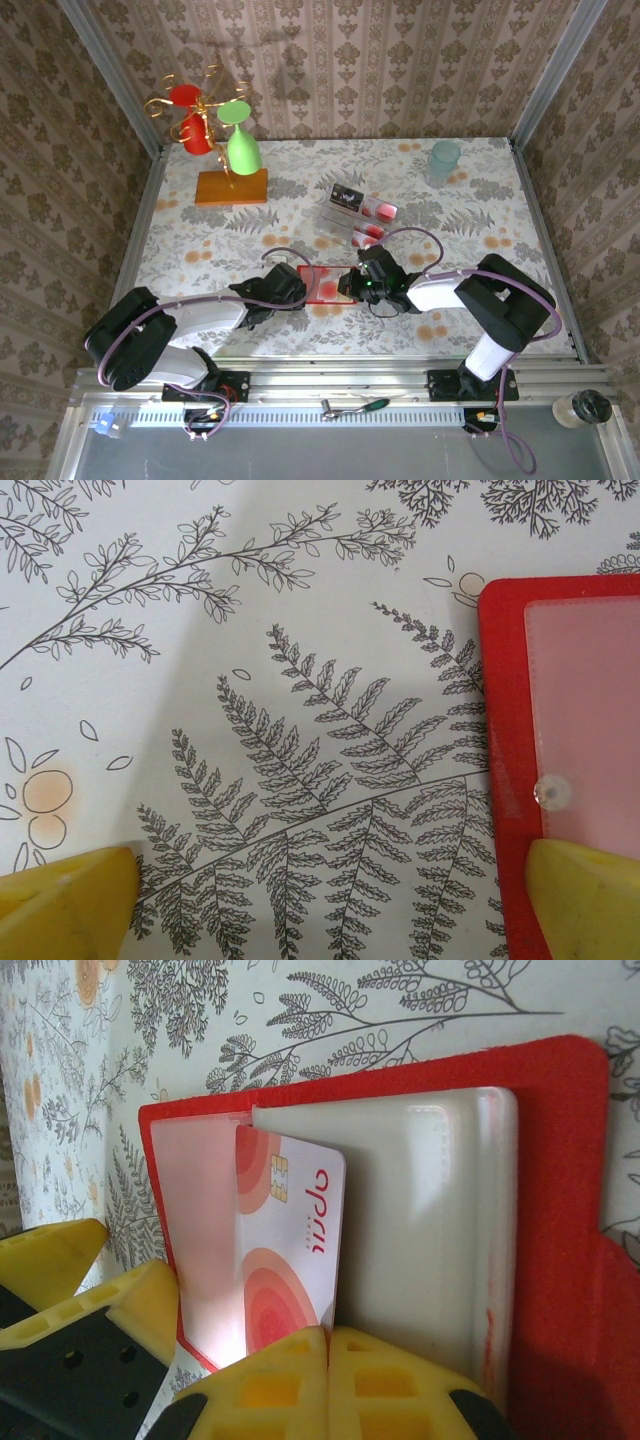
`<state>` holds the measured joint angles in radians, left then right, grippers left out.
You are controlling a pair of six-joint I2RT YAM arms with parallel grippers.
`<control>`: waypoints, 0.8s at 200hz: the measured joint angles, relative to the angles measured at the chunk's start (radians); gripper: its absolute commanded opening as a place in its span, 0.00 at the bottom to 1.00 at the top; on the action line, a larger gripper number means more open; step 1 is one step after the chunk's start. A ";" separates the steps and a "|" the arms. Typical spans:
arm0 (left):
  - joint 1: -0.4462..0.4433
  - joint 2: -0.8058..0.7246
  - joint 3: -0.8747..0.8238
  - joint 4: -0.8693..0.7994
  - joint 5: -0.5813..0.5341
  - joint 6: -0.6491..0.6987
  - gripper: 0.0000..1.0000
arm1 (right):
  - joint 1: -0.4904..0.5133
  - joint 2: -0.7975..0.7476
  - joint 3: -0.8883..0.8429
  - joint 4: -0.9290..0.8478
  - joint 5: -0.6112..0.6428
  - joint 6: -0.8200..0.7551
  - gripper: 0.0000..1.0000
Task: Put the credit cards into the card holder
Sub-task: Insert the credit card into the card slot.
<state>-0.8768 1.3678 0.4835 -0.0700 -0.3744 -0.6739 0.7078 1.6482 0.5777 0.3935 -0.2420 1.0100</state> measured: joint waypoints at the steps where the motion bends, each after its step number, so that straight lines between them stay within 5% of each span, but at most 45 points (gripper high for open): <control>1: 0.000 0.000 0.000 0.000 0.000 0.000 1.00 | 0.000 0.000 0.000 -0.001 0.000 0.000 0.00; 160: 0.000 0.000 -0.002 0.003 -0.001 -0.004 1.00 | -0.043 0.034 0.111 -0.175 -0.103 -0.076 0.00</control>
<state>-0.8768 1.3678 0.4816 -0.0666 -0.3756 -0.6777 0.6643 1.6821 0.6888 0.2180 -0.3447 0.9337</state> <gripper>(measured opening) 0.999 0.064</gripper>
